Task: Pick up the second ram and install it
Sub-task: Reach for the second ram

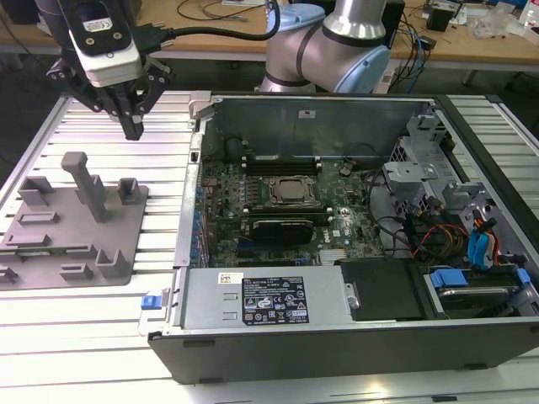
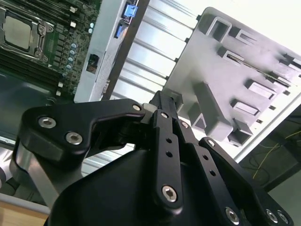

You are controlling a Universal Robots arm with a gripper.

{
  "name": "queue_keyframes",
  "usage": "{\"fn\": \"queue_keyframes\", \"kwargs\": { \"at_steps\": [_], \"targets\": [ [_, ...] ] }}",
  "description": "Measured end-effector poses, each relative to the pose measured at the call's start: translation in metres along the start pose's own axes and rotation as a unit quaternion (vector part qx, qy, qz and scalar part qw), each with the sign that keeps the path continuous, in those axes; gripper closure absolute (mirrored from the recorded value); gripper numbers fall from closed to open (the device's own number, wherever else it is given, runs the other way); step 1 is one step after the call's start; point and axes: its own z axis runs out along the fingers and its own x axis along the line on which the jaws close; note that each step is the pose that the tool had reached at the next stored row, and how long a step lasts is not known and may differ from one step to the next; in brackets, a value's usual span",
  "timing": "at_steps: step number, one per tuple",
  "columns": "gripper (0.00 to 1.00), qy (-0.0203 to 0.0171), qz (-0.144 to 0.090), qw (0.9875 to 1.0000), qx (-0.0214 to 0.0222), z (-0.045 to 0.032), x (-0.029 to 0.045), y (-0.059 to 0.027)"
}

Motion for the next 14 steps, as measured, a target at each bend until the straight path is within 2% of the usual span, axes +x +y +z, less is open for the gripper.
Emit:
{"fn": "queue_keyframes", "kwargs": {
  "at_steps": [4,10,14],
  "targets": [
    [0.92,0.0,0.0,1.0,0.0,-0.0001,0.008,-0.0006],
    [0.92,0.0,0.0,1.0,0.0,-0.0004,0.0249,-0.0019],
    [0.92,0.0,0.0,1.0,0.0,-0.0005,0.0311,-0.0024]
  ]
}}
